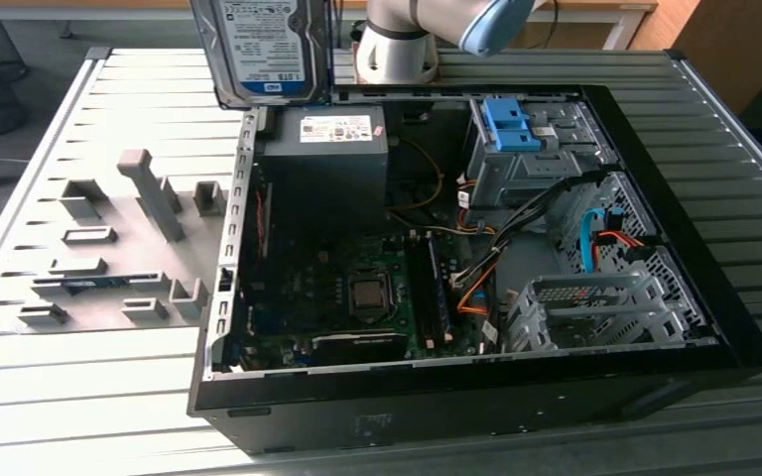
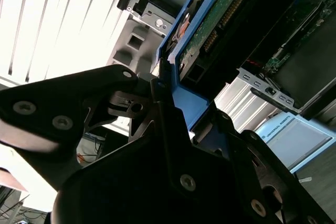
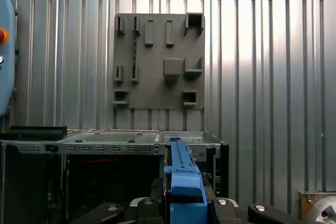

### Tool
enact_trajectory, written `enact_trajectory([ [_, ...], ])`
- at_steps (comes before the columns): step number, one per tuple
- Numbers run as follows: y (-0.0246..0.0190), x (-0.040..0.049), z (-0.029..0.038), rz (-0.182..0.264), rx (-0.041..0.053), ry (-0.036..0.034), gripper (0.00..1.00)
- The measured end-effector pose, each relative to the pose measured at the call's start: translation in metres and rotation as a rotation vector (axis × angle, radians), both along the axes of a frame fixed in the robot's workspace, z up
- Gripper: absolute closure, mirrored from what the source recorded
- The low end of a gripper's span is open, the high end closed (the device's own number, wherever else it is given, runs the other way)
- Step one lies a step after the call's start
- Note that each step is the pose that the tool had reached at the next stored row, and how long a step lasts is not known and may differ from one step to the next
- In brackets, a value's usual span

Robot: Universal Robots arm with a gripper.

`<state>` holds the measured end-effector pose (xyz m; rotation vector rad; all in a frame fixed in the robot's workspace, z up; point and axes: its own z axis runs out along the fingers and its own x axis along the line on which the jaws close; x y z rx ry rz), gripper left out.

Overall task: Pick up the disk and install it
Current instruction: 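Pick up the disk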

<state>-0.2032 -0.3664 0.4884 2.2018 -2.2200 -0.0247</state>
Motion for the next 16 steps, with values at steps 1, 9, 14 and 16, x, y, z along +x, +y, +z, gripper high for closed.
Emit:
enact_trajectory([
  [1,0.0000,0.0015,0.0000,0.000,0.0000,0.0000,0.63],
  [9,0.0000,0.0140,0.0000,0.000,0.0000,0.0000,0.63],
  [14,-0.0001,0.0211,0.0001,0.000,-0.0001,0.0001,0.63],
  [16,-0.0020,0.0215,0.0000,0.000,0.0000,-0.0001,0.63],
])
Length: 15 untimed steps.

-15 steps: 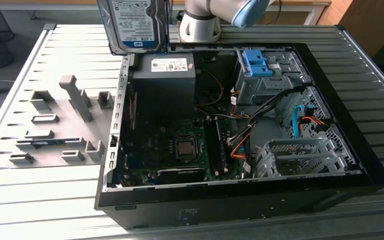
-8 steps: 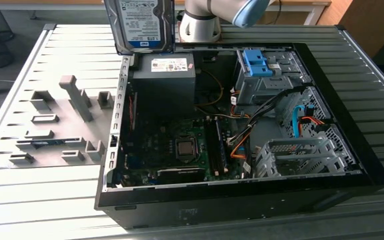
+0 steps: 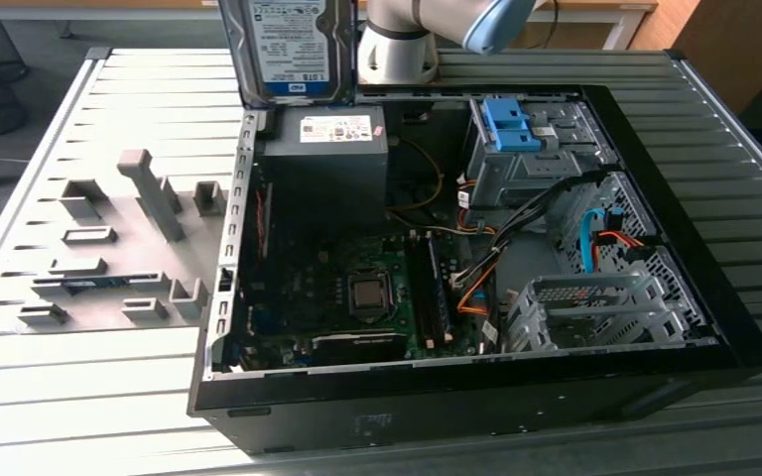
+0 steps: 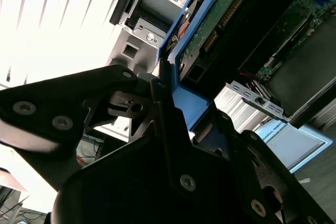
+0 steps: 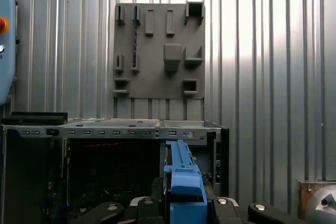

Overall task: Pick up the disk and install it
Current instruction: 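Pick up the disk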

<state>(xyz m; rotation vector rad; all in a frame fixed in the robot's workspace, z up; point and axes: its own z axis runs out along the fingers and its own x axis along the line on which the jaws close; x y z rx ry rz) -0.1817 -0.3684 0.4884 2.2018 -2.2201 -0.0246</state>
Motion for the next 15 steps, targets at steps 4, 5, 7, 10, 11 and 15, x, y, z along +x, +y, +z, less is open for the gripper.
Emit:
enact_trajectory([
  [4,-0.0083,0.0001,0.0000,0.000,-0.0001,0.0001,0.63],
  [5,-0.0105,0.0001,0.0000,0.000,0.0000,0.0000,0.63],
  [7,-0.0149,0.0001,-0.0001,0.000,0.0001,-0.0001,0.63],
  [10,-0.0193,0.0010,0.0000,0.000,0.0000,0.0000,0.63],
  [11,-0.0198,0.0025,-0.0001,0.000,0.0000,0.0000,0.63],
  [15,-0.0207,0.0145,0.0000,-0.001,-0.0001,0.0001,0.63],
])
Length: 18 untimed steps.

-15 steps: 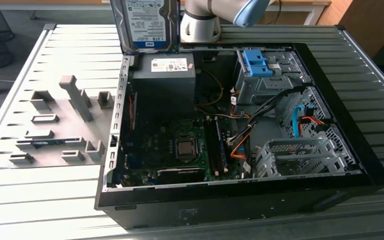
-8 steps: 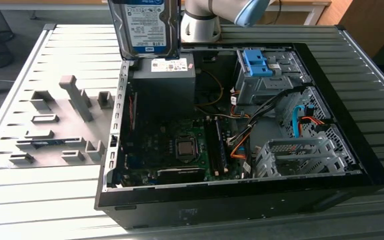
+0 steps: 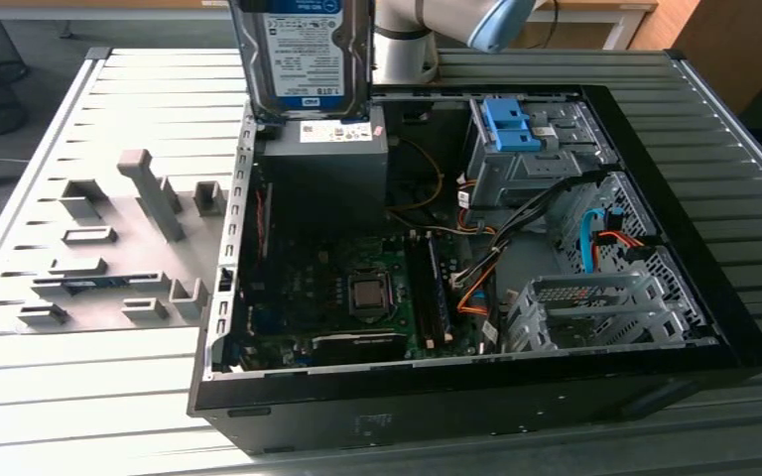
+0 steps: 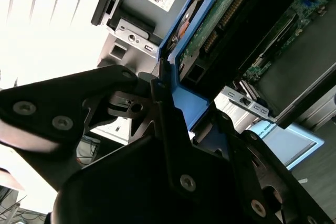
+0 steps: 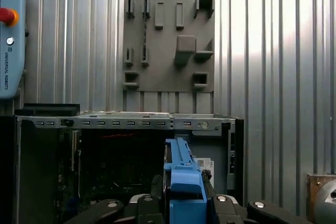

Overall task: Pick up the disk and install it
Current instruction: 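Pick up the disk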

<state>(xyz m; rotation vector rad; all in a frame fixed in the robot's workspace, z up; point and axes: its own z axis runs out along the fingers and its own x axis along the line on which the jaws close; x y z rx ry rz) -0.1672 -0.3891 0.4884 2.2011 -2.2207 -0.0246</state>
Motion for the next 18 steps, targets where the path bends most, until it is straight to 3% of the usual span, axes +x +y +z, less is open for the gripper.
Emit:
enact_trajectory([
  [18,-0.0033,0.0680,0.0000,0.000,0.0000,0.0000,0.63],
])
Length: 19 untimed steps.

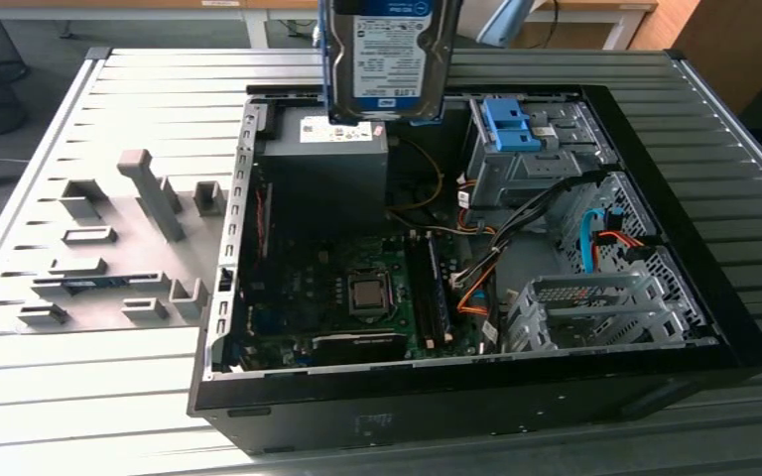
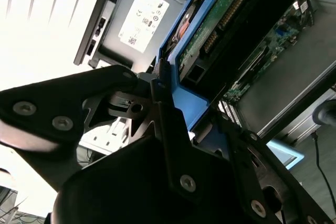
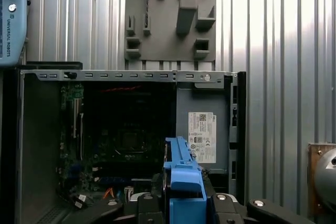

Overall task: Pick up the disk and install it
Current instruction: 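Pick up the disk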

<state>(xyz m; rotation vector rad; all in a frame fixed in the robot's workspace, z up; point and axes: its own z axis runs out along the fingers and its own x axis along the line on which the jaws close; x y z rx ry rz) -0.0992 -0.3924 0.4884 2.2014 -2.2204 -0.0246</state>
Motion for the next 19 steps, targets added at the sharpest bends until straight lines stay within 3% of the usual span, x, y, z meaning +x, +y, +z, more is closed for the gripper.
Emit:
enact_trajectory([
  [9,-0.0004,0.0261,0.0000,0.000,0.0000,0.0000,0.63],
  [14,-0.0010,0.0317,-0.0001,0.000,0.0001,0.0000,0.63],
  [19,-0.0088,0.0322,-0.0001,0.000,0.0000,0.0000,0.63],
])
